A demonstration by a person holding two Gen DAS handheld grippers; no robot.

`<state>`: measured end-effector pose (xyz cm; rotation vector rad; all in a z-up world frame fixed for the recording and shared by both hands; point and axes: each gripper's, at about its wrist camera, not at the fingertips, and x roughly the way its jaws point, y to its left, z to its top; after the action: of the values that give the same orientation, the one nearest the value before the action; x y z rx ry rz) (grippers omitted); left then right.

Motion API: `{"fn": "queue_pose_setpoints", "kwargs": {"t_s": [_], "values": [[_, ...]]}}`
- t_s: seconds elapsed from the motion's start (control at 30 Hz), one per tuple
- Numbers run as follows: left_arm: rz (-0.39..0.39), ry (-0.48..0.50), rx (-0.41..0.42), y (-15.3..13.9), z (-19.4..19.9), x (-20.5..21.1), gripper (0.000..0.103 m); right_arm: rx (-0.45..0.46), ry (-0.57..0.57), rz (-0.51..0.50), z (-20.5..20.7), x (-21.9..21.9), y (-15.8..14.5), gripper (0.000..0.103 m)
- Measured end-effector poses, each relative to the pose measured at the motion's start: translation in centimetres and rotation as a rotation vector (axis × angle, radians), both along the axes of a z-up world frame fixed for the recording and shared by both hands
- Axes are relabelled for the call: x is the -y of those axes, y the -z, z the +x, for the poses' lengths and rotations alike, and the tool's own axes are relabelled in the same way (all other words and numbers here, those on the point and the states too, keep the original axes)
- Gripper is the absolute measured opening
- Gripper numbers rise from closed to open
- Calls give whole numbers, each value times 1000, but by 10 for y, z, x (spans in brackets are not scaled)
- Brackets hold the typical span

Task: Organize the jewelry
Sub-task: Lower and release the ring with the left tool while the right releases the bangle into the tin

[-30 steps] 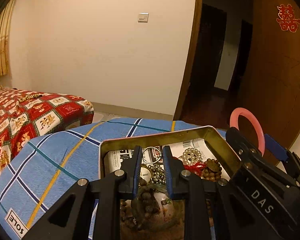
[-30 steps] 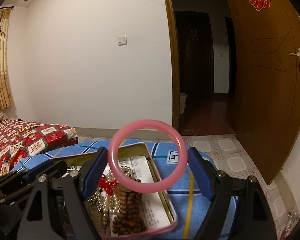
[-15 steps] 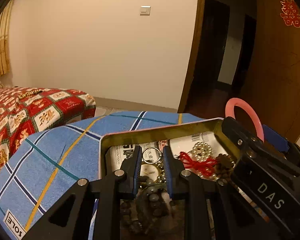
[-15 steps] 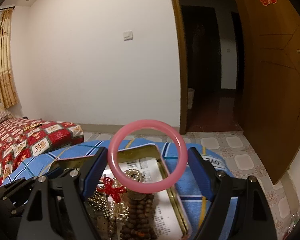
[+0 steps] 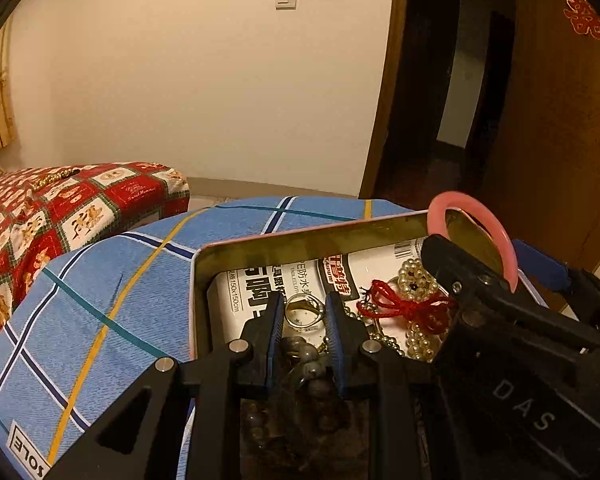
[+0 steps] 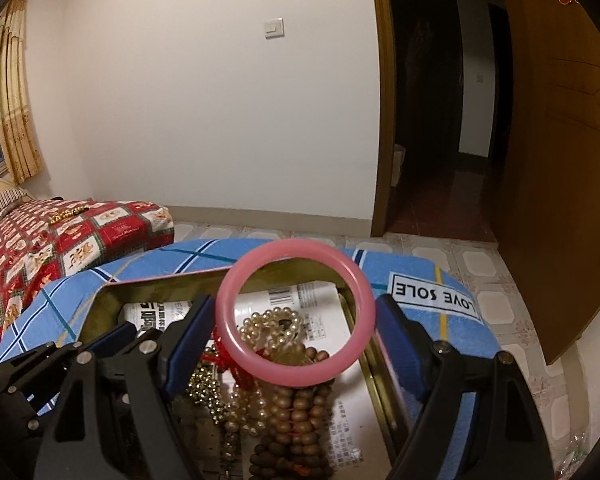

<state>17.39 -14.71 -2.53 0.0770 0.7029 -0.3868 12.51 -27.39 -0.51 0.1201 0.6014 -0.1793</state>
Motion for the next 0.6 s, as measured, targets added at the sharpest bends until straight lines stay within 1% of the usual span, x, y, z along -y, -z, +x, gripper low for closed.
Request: {"fn": "queue_pose_setpoints", "kwargs": {"t_s": [0.13,0.27,0.5,0.6], "values": [[12,5,-5,1,0,2,21,6,-40,2,0,-4,-2,83],[41,7,-1,2,-1,4,21,-36,-66,50,6,-3,4,83],[94,15,10,2,0,4,21,-53,-65,2,7,-9,5,83],[129,14,15,3,3,2,21,-68,-78,4,10,-12,8,83]]}}
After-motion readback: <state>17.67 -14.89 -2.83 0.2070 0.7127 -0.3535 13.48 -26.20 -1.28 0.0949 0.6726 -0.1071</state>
